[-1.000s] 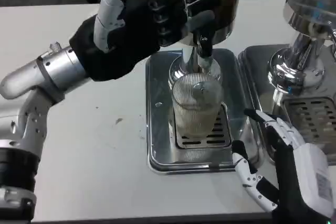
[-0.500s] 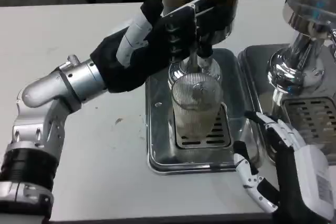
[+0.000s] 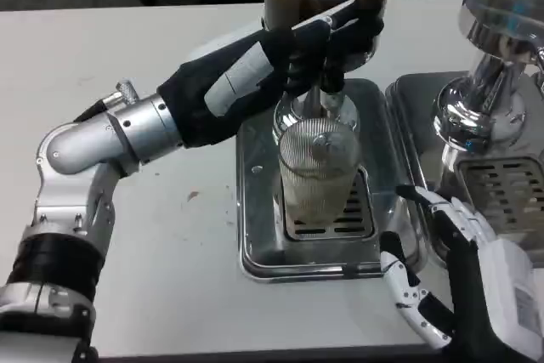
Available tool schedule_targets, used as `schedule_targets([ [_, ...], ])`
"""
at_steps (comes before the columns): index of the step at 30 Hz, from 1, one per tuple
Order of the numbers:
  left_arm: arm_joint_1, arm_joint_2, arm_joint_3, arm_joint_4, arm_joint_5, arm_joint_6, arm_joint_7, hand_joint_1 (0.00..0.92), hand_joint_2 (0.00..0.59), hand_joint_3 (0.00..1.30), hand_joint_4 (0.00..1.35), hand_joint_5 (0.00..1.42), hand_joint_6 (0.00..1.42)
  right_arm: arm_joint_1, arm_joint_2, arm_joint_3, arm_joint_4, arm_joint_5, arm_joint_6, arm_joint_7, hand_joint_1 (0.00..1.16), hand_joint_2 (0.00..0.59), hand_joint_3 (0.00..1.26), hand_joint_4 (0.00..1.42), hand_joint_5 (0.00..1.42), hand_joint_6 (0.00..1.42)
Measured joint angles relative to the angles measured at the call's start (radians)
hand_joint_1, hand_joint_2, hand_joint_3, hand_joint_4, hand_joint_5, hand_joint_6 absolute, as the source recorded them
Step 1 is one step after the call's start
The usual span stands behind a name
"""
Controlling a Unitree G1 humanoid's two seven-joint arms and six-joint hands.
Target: Grasp the cup under the faucet to collect the drink, then remove the cup.
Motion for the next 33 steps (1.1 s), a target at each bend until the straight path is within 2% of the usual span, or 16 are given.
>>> schedule_targets([
  [14,-0.006,0.004,-0.040,0.033,0.094,-0.186,0.062,0.000,0.022,0.00,0.00,0.00,0.00,0.002,0.000,-0.004,-0.001,0.001,-0.002,-0.001,0.36,0.437,0.30,0.26,0.16,0.10],
  [33,-0.005,0.035,-0.103,0.033,0.164,-0.315,0.147,0.000,0.021,0.00,0.00,0.00,0.00,0.014,-0.001,-0.009,-0.012,0.003,-0.006,0.000,0.35,0.437,0.31,0.26,0.16,0.10],
])
